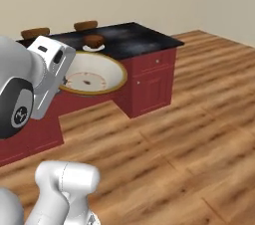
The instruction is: Move the bowls from the cabinet to the plates on the dining table.
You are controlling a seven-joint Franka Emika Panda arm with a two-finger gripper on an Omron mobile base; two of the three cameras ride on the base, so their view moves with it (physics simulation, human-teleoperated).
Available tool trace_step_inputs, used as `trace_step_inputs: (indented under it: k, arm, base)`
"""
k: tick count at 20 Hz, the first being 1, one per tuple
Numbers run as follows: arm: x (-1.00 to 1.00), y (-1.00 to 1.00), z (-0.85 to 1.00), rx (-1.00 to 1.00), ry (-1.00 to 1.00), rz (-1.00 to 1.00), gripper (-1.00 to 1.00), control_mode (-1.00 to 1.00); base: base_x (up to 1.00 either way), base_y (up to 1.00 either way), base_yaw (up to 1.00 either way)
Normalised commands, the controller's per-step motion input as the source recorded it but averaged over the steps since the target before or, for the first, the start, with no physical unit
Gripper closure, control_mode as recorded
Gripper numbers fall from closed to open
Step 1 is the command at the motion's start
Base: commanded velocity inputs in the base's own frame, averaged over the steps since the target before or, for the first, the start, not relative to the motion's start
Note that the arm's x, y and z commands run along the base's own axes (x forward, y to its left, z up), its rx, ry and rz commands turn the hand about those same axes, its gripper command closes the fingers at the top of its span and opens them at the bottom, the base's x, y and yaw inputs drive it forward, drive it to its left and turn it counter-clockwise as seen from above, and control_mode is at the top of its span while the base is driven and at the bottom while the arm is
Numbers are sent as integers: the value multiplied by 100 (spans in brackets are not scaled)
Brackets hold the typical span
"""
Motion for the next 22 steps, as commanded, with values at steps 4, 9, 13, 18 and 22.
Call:
trace_step_inputs:
  k: [4, 9, 13, 18, 22]
  arm:
    - [0, 0, 0, 0, 0, 0, 100, 100]
    - [0, 0, 0, 0, 0, 0, 100, 100]
    - [0, 0, 0, 0, 0, 0, 100, 100]
    - [0, 0, 0, 0, 0, 0, 100, 100]
    - [0, 0, 0, 0, 0, 0, 100, 100]
  base:
    - [50, 23, 30]
    - [52, 21, 30]
    - [58, 12, 30]
    - [62, 9, 30]
    - [68, 3, 30]
